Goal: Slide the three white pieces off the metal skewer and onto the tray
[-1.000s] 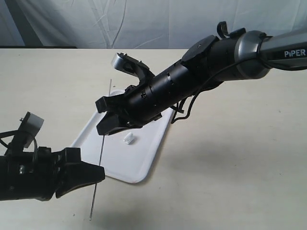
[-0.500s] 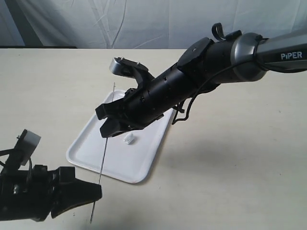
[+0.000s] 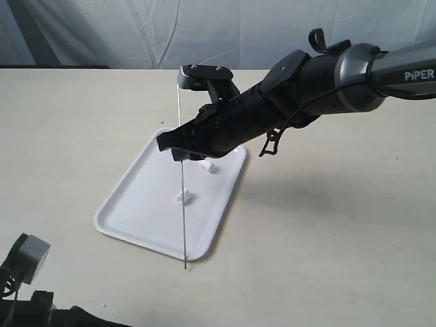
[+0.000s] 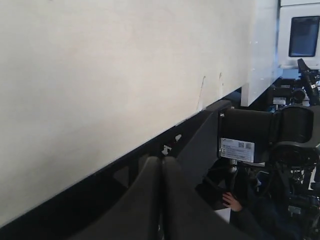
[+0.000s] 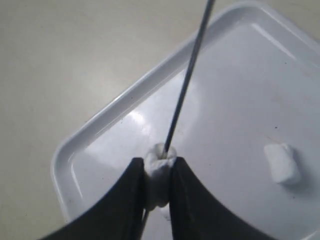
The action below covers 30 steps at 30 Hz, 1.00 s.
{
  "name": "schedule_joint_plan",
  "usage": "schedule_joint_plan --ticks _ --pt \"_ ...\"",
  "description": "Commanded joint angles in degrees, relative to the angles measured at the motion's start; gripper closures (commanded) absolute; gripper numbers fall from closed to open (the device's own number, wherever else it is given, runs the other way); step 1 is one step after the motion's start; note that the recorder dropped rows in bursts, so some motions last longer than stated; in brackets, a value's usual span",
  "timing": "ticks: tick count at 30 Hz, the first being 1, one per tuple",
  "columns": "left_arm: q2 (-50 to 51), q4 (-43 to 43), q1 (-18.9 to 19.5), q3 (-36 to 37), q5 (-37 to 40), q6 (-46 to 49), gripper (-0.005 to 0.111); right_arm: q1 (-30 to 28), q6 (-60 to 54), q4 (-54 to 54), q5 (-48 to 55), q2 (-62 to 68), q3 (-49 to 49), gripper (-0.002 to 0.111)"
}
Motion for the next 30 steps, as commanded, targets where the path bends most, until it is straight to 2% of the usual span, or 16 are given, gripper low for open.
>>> schedule_joint_plan --ticks 1,5,9,15,20,30 --pt "-3.21 0.02 -0.09 0.32 0.29 -0.14 0.107 -0.07 -0.60 -0.20 0.43 -0.04 -0.37 0.093" --pt "-4.48 0.02 -0.09 0.32 -5.97 -0.47 0.107 -0.07 1.38 0.33 3.93 -0.04 -0.63 0.093" --pt "-4.48 0.02 -0.09 0.32 -10.00 1.69 0.107 -0.07 6.64 0.33 11.91 -0.04 -3.88 0.093" --pt "-4.48 0.02 -0.09 -2.30 -10.01 4.15 0.092 -0.07 14.03 -3.83 20.96 -0.04 -10.66 0.093" --pt "-4.48 0.02 -0.09 -5.76 -12.95 4.15 0.077 -0.07 24.65 -13.59 22.01 -0.04 -12.07 0.093" --pt "-4.48 0.02 -0.09 -9.98 -16.48 4.05 0.076 -0.07 24.64 -7.91 25.89 -0.04 -12.07 0.093"
